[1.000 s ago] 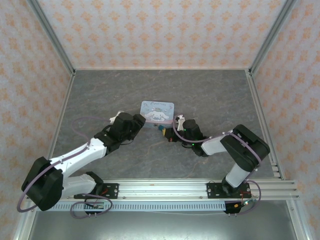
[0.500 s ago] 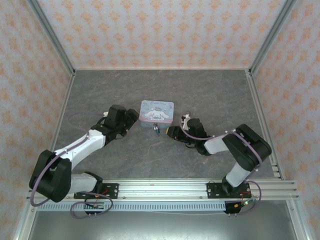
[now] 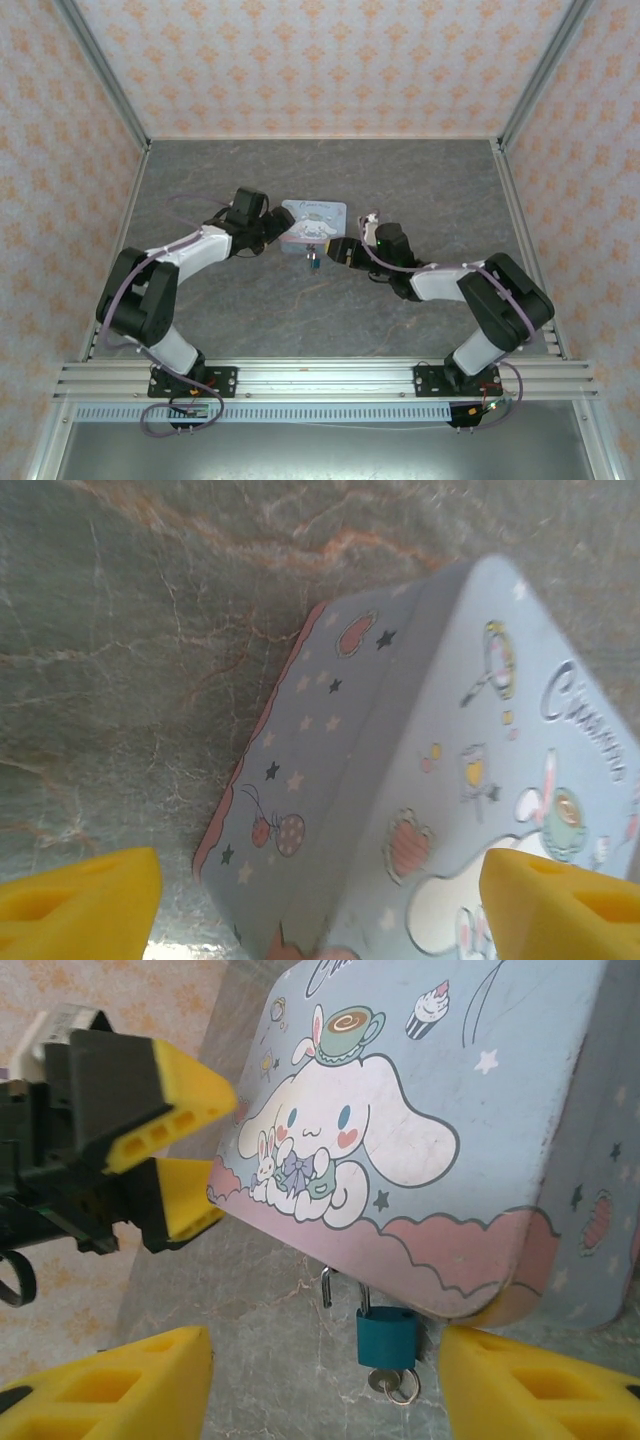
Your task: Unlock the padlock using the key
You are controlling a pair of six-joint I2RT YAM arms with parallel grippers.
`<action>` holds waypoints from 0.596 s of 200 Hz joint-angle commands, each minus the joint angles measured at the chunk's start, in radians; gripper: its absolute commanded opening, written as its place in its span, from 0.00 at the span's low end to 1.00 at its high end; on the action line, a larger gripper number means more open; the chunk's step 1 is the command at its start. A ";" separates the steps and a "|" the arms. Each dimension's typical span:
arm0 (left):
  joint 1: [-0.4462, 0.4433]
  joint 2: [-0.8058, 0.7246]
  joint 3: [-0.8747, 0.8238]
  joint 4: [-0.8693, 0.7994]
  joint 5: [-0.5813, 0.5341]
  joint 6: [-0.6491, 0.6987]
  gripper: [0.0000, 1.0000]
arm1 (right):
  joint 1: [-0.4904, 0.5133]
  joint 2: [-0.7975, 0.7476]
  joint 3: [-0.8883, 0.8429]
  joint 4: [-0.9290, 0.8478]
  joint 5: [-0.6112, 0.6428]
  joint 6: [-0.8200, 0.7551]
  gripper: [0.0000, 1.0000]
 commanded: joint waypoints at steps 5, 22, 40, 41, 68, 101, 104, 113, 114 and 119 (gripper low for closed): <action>0.010 0.046 0.026 -0.028 0.046 0.036 0.80 | -0.006 0.028 0.062 -0.021 -0.002 -0.038 0.64; 0.009 0.060 0.011 -0.035 0.055 0.035 0.77 | -0.020 0.047 0.094 -0.050 -0.002 -0.064 0.66; 0.004 0.052 -0.036 -0.011 0.064 0.019 0.75 | -0.044 0.068 0.127 -0.068 -0.007 -0.092 0.67; 0.004 0.051 -0.038 -0.010 0.063 0.018 0.75 | -0.047 0.069 0.129 -0.069 -0.008 -0.094 0.67; -0.018 0.021 -0.104 -0.004 0.050 0.008 0.74 | -0.092 0.115 0.169 -0.046 -0.034 -0.123 0.70; -0.050 -0.019 -0.152 -0.009 0.015 -0.013 0.74 | -0.118 0.109 0.143 0.041 -0.041 -0.127 0.72; -0.051 -0.022 -0.154 -0.009 0.010 -0.015 0.74 | -0.118 0.105 0.134 0.047 -0.041 -0.128 0.73; -0.055 -0.030 -0.161 -0.009 0.000 -0.022 0.74 | -0.118 0.094 0.111 0.064 -0.046 -0.128 0.73; -0.055 -0.030 -0.161 -0.010 0.000 -0.022 0.74 | -0.117 0.093 0.109 0.066 -0.047 -0.128 0.73; -0.056 -0.034 -0.164 -0.009 -0.006 -0.024 0.74 | -0.118 0.088 0.095 0.078 -0.052 -0.130 0.73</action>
